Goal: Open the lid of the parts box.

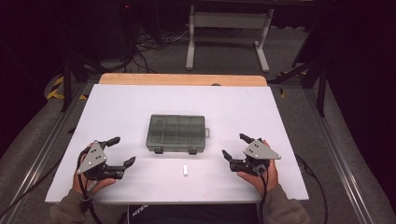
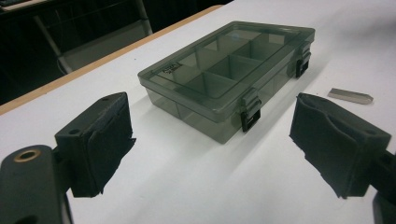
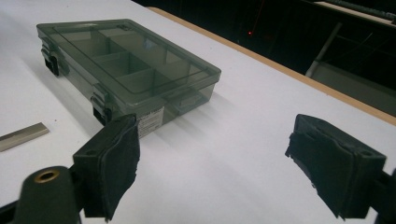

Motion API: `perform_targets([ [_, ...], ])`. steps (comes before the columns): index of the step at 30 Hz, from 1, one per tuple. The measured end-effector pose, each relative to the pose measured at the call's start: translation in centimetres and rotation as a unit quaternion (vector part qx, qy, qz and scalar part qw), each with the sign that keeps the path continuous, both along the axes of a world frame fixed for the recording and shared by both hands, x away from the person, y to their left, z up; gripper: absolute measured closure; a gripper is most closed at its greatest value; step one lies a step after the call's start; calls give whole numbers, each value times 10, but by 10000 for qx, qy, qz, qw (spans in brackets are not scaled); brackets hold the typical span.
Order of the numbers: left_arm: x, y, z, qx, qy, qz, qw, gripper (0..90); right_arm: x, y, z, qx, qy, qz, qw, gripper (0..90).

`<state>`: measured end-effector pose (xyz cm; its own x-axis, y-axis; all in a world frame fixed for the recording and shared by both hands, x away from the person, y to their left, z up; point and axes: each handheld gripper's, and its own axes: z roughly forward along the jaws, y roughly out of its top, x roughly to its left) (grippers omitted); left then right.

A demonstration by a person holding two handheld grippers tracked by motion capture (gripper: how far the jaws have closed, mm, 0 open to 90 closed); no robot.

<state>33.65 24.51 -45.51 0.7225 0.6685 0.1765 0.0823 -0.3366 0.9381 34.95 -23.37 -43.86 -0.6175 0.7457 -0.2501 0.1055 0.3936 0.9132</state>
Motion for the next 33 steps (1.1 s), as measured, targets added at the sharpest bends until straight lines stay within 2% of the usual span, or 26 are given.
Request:
perform_targets([
  [3, 1, -3, -1, 18, 43, -20, 10000, 130, 0, -1, -2, -40, 14, 7, 10000, 170],
  [7, 0, -4, -4, 120, 82, -41, 9999, 126, 2, 2, 1, 27, 3, 11, 10000, 170],
  [13, 0, -1, -4, 58, 141, -15, 9999, 131, 8, 14, 2, -10, 38, 148, 9999, 172],
  [15, 2, -2, -2, 141, 128, -23, 9998, 134, 9, 19, 3, -18, 62, 217, 9997, 179],
  [18, 6, -4, 0, 61, 178, -65, 9998, 140, 11, 24, 5, -18, 103, 323, 9994, 189],
  [19, 9, -6, 1, 66, 187, -85, 9998, 140, 12, 27, 6, -10, 113, 375, 9992, 192],
  [20, 16, -9, 3, 145, 235, -95, 9996, 141, 16, 33, 9, 46, 220, 477, 9986, 196],
  [23, 24, -14, 3, 131, 338, -162, 9992, 135, 22, 41, 12, 33, 336, 601, 9976, 208],
  [25, 33, -21, 4, 270, 447, -233, 9984, 132, 28, 50, 13, -76, 515, 687, 9963, 208],
  [26, 44, -29, 5, 389, 479, -264, 9977, 130, 35, 59, 15, -197, 568, 739, 9955, 209],
  [28, 50, -33, 6, 450, 514, -296, 9972, 130, 45, 64, 17, -165, 685, 771, 9945, 209],
  [29, 61, -40, 6, 550, 546, -311, 9965, 133, 50, 66, 18, -148, 772, 792, 9938, 209],
  [31, 66, -42, 7, 544, 598, -336, 9962, 131, 54, 69, 19, -163, 826, 792, 9933, 209],
  [32, 75, -46, 6, 513, 696, -357, 9956, 132, 63, 73, 18, -165, 1000, 873, 9910, 217],
  [33, 75, -46, 6, 513, 696, -357, 9956, 133, 66, 76, 16, -207, 1076, 886, 9900, 227],
])
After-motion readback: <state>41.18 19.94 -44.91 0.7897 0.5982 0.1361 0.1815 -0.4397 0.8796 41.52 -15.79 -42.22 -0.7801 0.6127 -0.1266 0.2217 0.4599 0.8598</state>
